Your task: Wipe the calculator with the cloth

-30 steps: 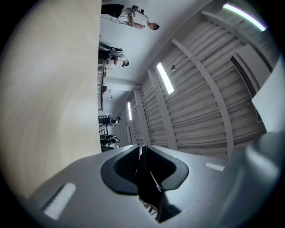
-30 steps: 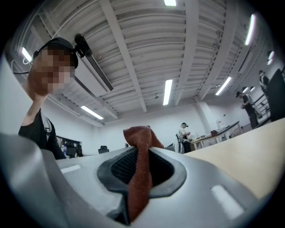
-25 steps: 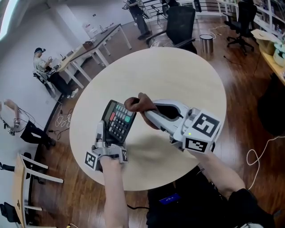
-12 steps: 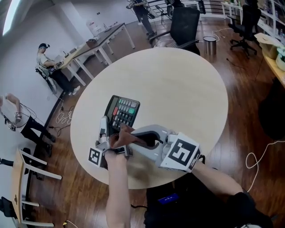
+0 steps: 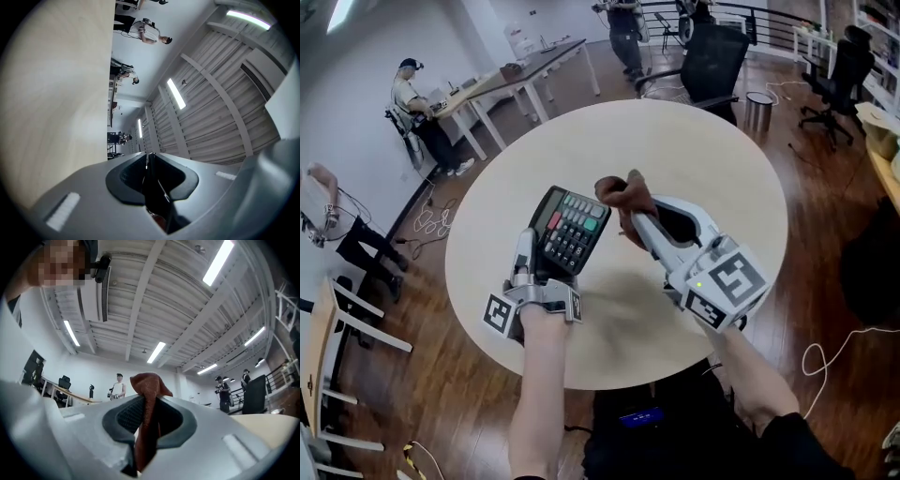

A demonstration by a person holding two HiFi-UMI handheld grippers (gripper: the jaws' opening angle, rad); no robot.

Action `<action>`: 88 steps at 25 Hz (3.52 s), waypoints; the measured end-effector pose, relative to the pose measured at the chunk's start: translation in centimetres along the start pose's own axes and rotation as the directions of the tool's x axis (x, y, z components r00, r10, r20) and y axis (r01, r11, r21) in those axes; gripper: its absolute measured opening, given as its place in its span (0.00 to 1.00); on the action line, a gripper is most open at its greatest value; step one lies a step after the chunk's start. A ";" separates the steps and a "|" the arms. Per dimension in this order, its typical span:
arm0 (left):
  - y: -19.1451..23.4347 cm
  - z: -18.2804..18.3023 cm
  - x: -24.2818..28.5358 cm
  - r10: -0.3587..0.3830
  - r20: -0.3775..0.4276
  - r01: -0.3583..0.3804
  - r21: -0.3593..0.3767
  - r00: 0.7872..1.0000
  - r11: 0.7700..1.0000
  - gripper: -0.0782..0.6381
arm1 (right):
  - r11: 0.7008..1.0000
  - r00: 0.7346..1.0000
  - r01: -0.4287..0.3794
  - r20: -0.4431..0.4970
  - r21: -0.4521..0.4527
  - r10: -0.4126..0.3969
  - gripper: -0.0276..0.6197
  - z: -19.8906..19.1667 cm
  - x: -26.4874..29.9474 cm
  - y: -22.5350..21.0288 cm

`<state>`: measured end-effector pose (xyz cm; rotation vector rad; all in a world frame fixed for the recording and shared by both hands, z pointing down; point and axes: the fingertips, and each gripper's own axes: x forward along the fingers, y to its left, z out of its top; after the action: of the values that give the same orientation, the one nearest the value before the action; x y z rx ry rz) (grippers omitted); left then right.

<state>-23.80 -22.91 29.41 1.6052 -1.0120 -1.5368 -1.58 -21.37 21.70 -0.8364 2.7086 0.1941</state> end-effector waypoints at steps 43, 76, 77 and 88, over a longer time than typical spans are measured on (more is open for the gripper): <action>1.7 -2.6 1.2 0.197 -0.754 0.119 0.342 0.627 0.932 0.56 | 0.994 0.820 -0.092 -0.562 0.057 0.108 0.12 -12.0 5.6 -7.1; -1.5 -13.2 -7.0 0.271 -0.884 0.293 0.393 0.380 0.871 0.29 | 0.945 0.806 -0.148 -0.518 0.291 0.286 0.12 -14.3 8.7 -2.7; -0.5 -14.2 -7.5 0.316 -0.886 0.316 0.423 0.339 0.849 0.29 | 0.952 0.801 -0.154 -0.531 0.264 0.277 0.12 -14.9 9.5 -2.6; 2.7 -13.5 -5.9 0.508 -0.775 0.396 0.630 0.376 0.668 0.22 | 0.900 0.726 -0.269 -0.542 0.343 0.424 0.12 -15.2 6.6 1.1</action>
<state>-10.50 -19.41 35.39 2.4666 -0.9712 0.2404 -11.06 -27.17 33.97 -0.3258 3.3838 -0.4030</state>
